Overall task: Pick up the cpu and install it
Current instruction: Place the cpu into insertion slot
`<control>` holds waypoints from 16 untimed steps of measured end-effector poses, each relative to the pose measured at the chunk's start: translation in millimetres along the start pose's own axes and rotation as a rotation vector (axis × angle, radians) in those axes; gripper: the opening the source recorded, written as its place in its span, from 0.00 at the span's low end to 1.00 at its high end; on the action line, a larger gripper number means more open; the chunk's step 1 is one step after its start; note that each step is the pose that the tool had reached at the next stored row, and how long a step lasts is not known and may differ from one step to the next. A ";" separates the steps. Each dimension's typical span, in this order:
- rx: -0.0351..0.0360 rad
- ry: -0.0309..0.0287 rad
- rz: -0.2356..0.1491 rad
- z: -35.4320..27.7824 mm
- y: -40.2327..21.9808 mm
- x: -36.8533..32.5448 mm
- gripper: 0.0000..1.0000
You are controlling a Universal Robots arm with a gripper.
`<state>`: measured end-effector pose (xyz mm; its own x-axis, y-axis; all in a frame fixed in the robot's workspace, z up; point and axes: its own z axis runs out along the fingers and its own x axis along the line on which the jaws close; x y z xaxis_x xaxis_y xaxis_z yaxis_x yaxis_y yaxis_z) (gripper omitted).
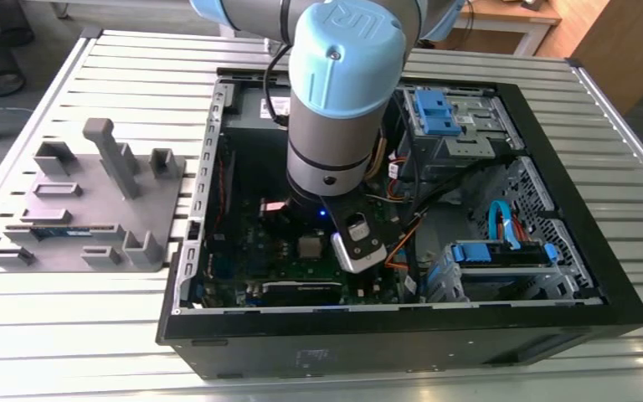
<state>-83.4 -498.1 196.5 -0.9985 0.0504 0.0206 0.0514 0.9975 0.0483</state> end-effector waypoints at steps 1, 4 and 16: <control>0.0000 0.0000 0.000 0.0 0.0 0.0 0.51; 0.0001 0.0001 0.000 -0.1 0.0 0.0 0.51; 0.0002 0.0001 0.000 -0.3 0.0 0.0 0.11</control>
<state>-83.4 -498.2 196.8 -0.9985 0.0504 0.0207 0.0514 0.9975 0.0482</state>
